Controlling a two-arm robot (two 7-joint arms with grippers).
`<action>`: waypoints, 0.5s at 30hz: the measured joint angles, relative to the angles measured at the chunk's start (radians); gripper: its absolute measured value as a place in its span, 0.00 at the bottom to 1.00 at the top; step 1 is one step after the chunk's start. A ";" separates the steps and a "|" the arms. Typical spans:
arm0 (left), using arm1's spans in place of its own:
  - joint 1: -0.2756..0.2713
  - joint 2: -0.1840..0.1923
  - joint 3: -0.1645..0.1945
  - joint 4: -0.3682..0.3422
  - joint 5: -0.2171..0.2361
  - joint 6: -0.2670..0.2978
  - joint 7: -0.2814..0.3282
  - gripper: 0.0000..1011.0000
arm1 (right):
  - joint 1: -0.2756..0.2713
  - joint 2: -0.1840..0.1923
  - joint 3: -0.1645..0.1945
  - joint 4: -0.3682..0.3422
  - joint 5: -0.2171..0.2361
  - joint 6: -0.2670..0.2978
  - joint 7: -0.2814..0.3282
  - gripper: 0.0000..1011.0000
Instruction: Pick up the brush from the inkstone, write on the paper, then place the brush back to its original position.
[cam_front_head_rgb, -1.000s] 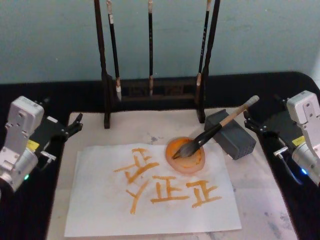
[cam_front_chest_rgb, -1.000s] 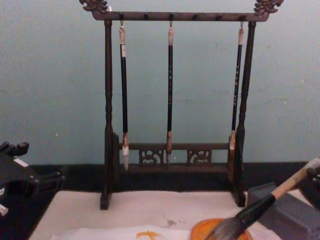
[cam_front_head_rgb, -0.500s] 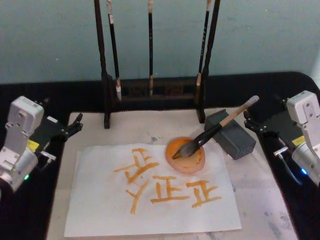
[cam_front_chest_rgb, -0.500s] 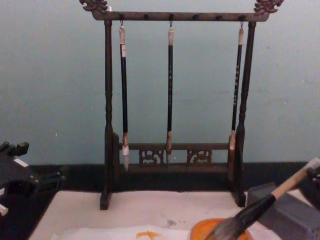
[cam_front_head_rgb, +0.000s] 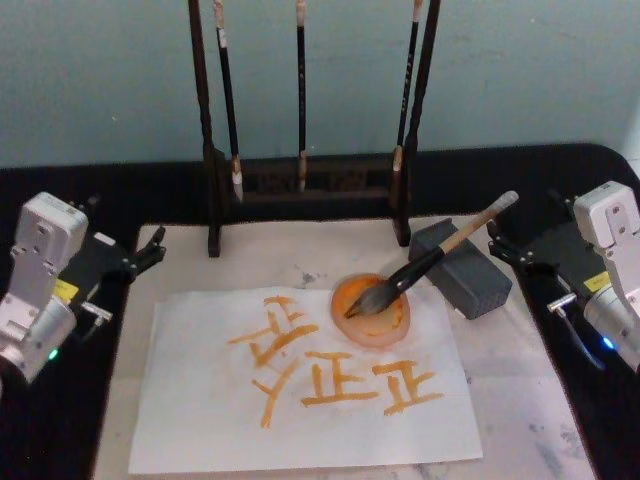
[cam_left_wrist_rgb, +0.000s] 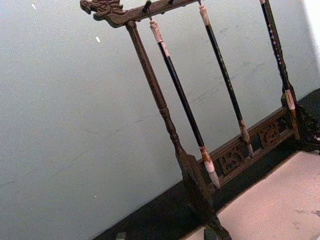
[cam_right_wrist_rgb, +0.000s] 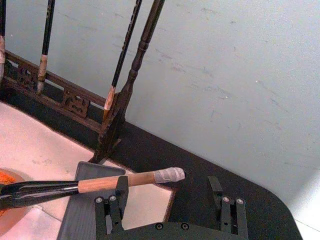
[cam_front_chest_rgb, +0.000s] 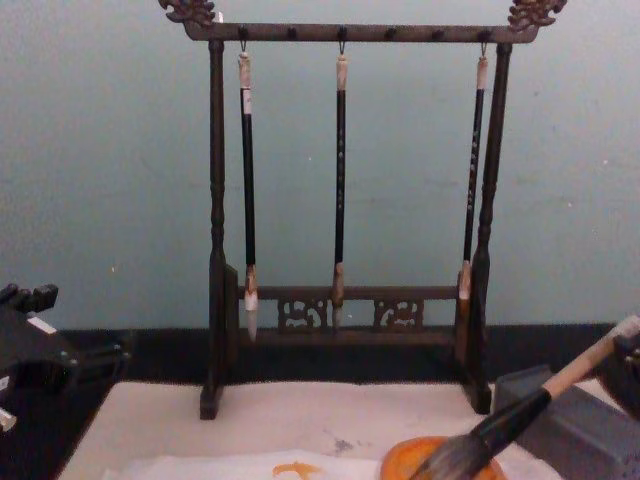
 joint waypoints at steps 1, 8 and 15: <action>0.000 0.000 0.000 0.000 0.000 0.000 0.000 1.00 | 0.000 0.000 0.000 0.000 0.000 0.000 0.000 0.99; 0.000 0.000 0.000 0.000 0.000 0.000 0.000 1.00 | 0.000 0.000 0.000 0.000 0.000 0.000 0.000 0.99; 0.000 0.000 0.000 0.000 0.000 0.000 0.000 1.00 | -0.009 -0.010 0.028 -0.012 0.014 0.013 0.026 0.99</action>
